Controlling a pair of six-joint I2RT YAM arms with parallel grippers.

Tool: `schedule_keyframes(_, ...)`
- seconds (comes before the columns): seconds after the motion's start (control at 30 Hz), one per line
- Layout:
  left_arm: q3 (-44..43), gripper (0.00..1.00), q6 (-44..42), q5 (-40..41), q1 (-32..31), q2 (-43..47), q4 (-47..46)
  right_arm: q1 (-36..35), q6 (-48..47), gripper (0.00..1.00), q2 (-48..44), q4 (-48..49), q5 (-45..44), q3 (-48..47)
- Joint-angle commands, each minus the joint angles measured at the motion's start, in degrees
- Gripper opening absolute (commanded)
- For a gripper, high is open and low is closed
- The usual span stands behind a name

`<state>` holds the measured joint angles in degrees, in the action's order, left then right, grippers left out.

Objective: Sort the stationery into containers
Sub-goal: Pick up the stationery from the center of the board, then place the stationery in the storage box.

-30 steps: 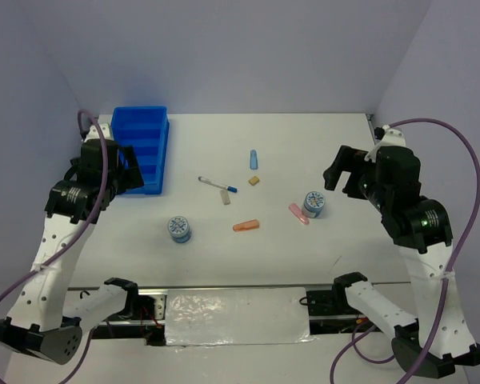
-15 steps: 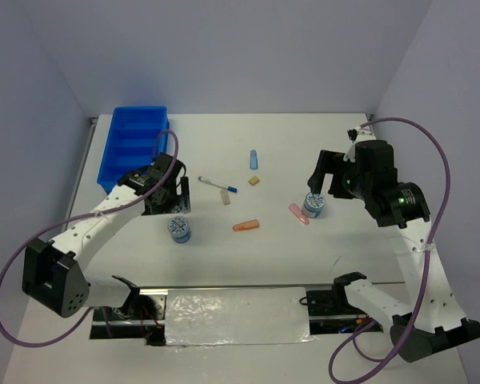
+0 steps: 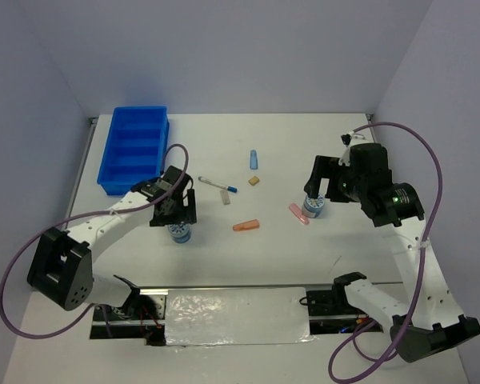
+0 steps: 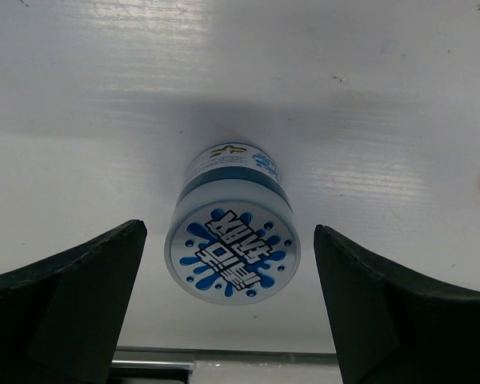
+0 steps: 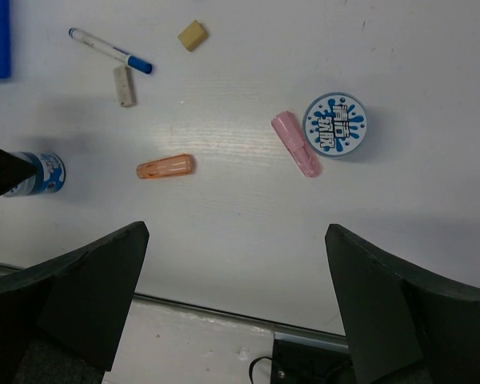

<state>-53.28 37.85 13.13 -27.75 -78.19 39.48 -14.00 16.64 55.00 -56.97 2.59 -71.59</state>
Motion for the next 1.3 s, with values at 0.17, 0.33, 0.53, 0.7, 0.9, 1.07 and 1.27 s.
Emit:
schedule_keyframes(0.17,1.4,0.84,0.2,2.1,-0.4,-4.1,-3.6,-0.3,-0.9,1.00,-0.1,2.5,-0.1,-0.1)
schedule_keyframes(0.33,-6.2,0.20,-1.0,2.7,-0.5,-4.2,2.2,-0.3,-1.4,1.00,-0.1,1.5,-1.8,-1.9)
schedule_keyframes(0.53,-34.1,0.11,-5.5,6.5,1.0,-6.3,10.5,-0.4,-2.4,1.00,0.1,2.0,-2.5,-1.7)
schedule_keyframes(0.7,-60.8,0.01,-6.1,6.4,15.7,-21.3,12.6,-0.4,-2.8,1.00,1.1,2.3,-1.1,-2.3)
schedule_keyframes(0.9,-84.3,0.00,-4.5,-2.7,26.3,-43.7,7.1,-0.5,-2.6,1.00,1.1,2.4,3.7,-2.9)
schedule_keyframes(1.07,-74.5,0.01,-0.9,-10.2,33.7,-43.6,-15.6,-1.2,-2.8,1.00,0.6,1.7,4.5,-0.8)
schedule_keyframes(1.27,-81.8,0.02,-0.4,-12.9,36.9,-49.1,-18.3,-1.5,-1.2,1.00,-0.4,1.4,6.1,2.8)
